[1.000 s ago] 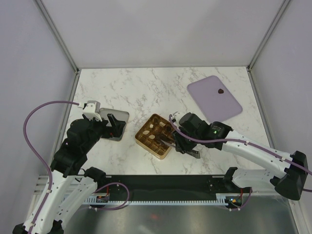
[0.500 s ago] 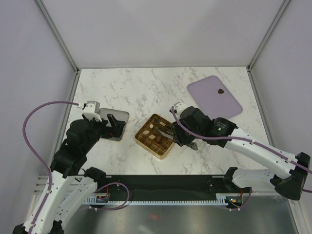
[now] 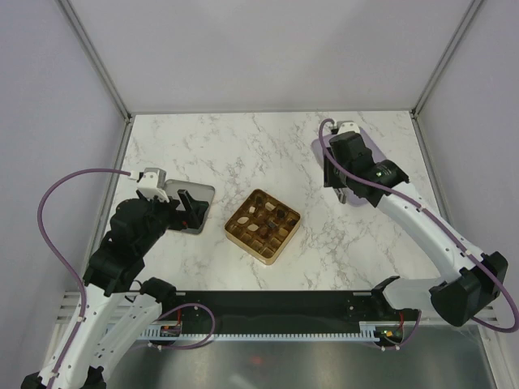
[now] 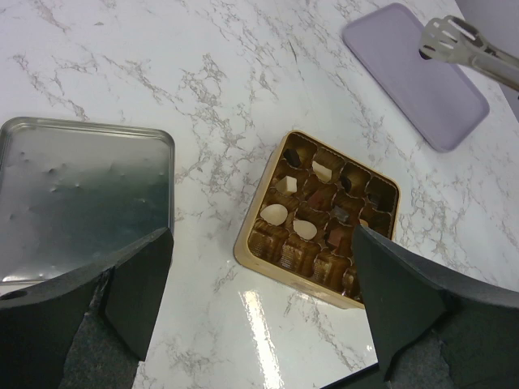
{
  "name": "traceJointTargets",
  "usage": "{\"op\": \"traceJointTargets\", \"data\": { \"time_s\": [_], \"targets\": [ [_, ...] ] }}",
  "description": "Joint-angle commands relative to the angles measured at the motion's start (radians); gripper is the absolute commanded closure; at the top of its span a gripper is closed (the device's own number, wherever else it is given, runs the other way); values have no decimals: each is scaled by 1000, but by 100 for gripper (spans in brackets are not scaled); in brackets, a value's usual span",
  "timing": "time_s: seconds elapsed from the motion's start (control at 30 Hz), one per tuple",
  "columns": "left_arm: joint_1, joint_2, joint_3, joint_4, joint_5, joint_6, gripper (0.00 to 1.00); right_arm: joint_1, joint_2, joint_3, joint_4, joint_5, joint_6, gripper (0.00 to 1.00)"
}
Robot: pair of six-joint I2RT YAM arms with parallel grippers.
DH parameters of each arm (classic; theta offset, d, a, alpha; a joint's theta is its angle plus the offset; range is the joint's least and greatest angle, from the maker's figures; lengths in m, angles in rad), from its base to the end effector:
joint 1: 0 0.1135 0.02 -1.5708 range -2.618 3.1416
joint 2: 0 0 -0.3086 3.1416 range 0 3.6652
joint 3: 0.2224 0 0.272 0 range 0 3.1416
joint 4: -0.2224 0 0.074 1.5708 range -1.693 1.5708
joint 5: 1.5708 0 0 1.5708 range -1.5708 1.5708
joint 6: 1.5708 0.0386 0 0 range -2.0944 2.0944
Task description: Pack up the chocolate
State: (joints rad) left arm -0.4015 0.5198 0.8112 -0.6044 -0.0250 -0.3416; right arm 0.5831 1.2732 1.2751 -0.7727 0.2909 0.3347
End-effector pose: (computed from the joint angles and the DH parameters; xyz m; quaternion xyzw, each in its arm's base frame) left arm 0.0889 -0.0367 0.3658 0.0169 0.8085 -0.2041 0.5517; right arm 0.2351 0.1418 0.3917 -0.0569 0.9113 0.0510 0.4046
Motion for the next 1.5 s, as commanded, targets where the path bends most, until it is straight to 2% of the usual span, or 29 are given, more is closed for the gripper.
{"op": "traceJointTargets", "data": {
  "time_s": [0.0,0.27,0.37,0.77,1.27,1.47],
  "targets": [
    [-5,-9,-4,12,0,7,0,-129,38,52,52,145,-8,54],
    [-5,-6,-6,12,4,9,0,-411,215,89,141,34,-22,51],
    [-5,-4,-6,11,4,9,0,-457,276,99,162,-10,-22,50],
    [-5,3,-6,12,-6,7,0,-554,422,125,228,-71,-63,45],
    [-5,2,-6,11,-13,7,0,-569,548,173,271,-116,-66,45],
    [-5,3,-6,11,-13,7,0,-569,549,173,274,-133,-66,48]
  ]
}}
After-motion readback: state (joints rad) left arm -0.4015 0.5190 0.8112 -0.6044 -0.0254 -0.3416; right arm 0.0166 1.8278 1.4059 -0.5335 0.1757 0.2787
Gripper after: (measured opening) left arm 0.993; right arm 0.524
